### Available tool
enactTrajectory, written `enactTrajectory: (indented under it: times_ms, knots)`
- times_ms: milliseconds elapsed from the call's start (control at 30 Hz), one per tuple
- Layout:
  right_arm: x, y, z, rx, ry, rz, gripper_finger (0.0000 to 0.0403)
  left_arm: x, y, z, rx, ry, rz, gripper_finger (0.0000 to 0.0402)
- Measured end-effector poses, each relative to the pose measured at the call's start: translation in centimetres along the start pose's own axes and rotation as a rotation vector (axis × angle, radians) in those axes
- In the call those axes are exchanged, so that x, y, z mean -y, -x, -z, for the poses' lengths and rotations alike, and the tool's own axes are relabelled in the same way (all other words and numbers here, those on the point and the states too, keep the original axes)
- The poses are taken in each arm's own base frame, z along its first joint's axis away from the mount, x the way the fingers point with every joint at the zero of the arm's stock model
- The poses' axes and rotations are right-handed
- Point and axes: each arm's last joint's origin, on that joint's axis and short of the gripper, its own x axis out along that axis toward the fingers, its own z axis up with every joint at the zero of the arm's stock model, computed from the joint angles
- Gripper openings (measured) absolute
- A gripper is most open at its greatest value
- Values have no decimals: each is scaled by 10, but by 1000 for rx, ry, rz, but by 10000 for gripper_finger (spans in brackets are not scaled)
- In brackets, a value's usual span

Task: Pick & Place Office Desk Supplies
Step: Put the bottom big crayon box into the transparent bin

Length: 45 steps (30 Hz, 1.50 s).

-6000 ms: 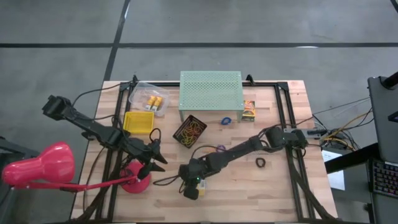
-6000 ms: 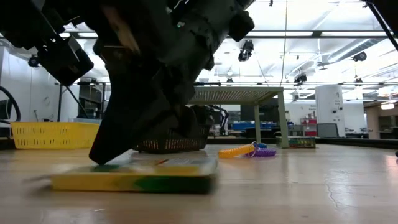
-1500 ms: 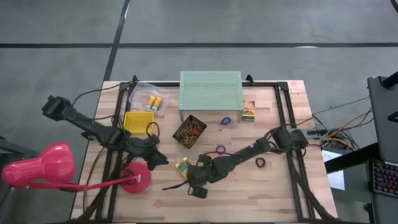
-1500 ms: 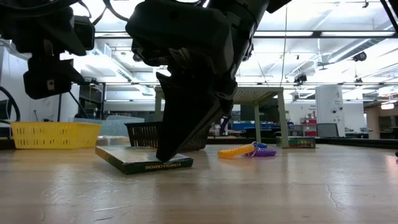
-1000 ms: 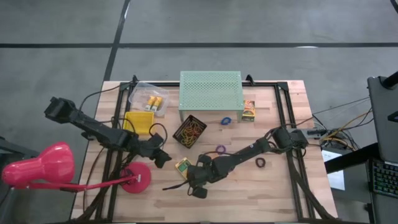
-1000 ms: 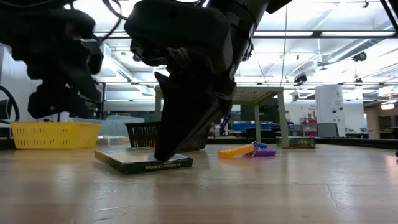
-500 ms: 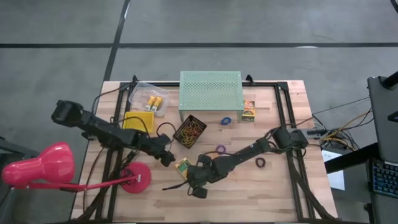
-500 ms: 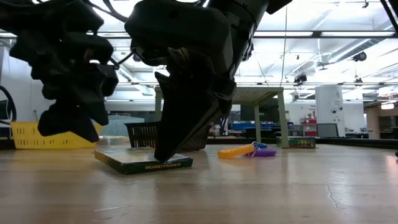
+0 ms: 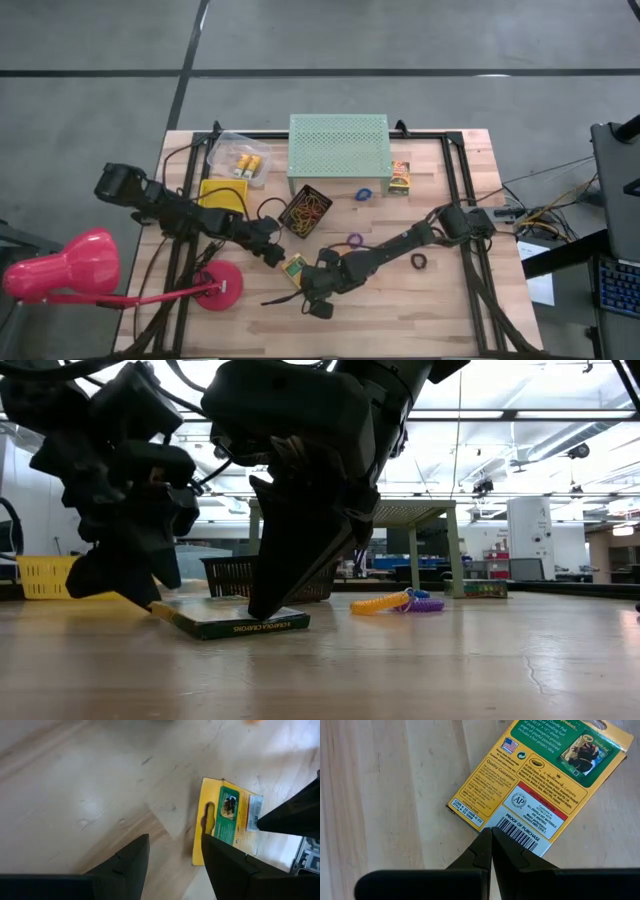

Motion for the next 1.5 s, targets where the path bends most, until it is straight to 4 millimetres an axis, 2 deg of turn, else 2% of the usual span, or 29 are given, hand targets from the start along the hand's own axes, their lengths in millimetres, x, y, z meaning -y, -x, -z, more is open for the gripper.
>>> enactTrajectory:
  times_ms: [167,900,1167,1300,1500]
  knots:
    - [0,0,0,0,0,0,8,1,-5,-2,3,-56,23,191]
    - [1,-2,3,-2,-2,10,8,9,-5,-4,26,-57,114,191]
    - [1,-2,4,-1,0,10,8,4,-19,-3,7,-53,76,191]
    - [1,-2,4,-1,2,10,8,9,-27,-5,-30,-62,91,191]
    - [1,-2,3,2,2,8,8,20,-29,-6,-44,-113,117,191]
